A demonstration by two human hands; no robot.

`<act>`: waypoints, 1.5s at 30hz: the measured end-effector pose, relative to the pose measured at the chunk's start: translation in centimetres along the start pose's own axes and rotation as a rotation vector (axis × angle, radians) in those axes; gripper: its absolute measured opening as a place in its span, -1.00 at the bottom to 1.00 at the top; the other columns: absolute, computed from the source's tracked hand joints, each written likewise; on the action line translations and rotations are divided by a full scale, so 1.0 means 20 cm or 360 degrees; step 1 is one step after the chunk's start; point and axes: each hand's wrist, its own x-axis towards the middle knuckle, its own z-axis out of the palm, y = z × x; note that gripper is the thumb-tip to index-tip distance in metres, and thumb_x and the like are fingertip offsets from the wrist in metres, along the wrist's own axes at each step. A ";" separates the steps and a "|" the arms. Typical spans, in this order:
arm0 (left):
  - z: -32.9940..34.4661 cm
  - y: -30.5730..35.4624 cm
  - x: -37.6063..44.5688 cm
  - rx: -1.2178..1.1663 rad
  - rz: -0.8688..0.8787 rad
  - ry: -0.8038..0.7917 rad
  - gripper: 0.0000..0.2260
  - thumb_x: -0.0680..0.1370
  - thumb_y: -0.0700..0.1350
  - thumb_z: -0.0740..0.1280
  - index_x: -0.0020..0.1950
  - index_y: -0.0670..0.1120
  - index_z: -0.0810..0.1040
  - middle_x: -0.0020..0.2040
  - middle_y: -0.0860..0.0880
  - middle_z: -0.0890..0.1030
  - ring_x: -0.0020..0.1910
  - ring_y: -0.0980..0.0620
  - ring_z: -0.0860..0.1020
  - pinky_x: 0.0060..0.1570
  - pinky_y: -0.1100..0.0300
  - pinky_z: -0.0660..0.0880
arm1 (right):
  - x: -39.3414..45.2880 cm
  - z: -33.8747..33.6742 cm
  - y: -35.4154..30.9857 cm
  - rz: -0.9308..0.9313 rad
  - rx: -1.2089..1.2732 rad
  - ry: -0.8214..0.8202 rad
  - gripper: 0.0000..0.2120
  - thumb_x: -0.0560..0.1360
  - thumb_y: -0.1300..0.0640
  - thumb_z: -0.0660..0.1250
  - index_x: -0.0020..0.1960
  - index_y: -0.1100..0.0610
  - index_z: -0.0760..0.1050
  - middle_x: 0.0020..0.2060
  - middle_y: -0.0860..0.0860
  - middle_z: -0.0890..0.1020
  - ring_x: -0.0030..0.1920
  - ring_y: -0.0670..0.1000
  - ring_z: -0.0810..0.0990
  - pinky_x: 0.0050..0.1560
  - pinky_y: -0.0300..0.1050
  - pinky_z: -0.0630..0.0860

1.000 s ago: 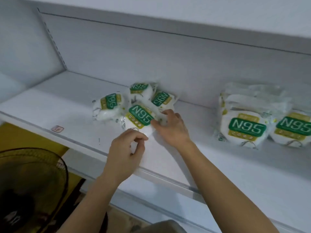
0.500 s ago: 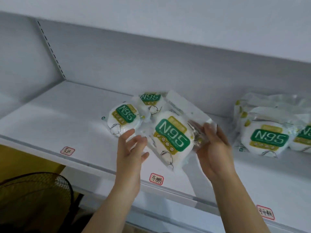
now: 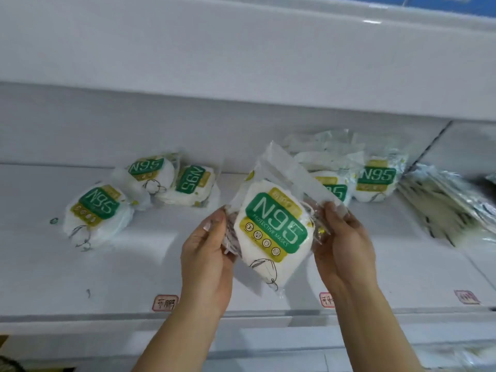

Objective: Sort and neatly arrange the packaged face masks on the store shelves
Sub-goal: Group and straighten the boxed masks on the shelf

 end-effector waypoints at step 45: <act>0.66 -0.61 -0.04 0.1947 0.0745 -0.0258 -0.86 0.63 -0.14 0.32 -0.03 0.01 0.68 -0.20 0.07 0.68 -0.22 0.09 0.62 -0.13 0.12 0.57 | 0.85 -1.17 -0.75 -0.0240 -0.1033 -0.0465 -0.77 0.54 0.30 0.45 0.15 0.08 0.58 0.00 0.12 0.74 0.04 0.12 0.69 0.07 0.05 0.61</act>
